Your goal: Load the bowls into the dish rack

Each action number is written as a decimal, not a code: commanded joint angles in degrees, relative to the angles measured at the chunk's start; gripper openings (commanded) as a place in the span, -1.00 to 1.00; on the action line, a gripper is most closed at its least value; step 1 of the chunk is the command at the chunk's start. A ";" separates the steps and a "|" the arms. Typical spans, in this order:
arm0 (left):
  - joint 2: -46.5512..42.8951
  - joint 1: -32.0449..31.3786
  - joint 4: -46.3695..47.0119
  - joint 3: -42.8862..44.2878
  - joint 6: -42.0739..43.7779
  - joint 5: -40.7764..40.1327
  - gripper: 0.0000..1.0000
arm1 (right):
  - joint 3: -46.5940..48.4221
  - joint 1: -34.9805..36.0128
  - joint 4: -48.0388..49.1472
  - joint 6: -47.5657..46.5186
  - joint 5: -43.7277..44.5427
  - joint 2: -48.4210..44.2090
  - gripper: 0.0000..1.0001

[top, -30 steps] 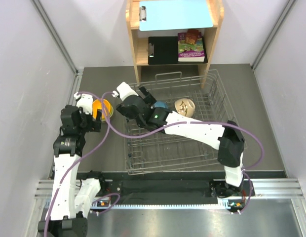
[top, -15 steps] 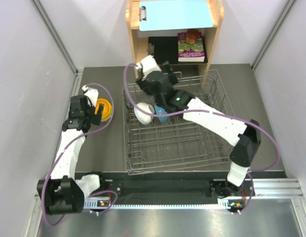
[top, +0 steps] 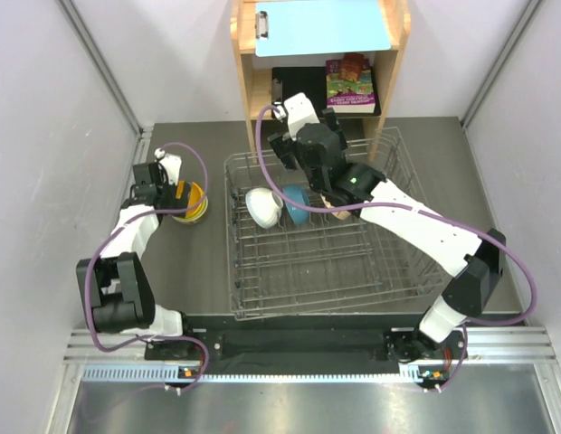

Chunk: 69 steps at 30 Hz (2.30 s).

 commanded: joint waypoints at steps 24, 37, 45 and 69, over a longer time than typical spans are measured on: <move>9.23 3.00 3.15 8.57 -0.93 10.67 -0.92 | 1.45 -0.82 0.19 2.04 -2.60 1.45 0.96; 3.08 3.44 -2.48 11.39 -2.08 12.08 -1.00 | 1.54 -0.82 -0.34 2.57 -2.95 1.62 0.96; -1.57 3.79 -3.63 11.13 -3.39 15.84 -1.00 | 1.54 -0.99 -0.95 4.49 -5.14 1.54 0.96; -25.84 0.72 -4.25 8.32 -7.70 52.07 -1.00 | -3.47 -9.52 6.69 34.38 -83.54 4.26 0.99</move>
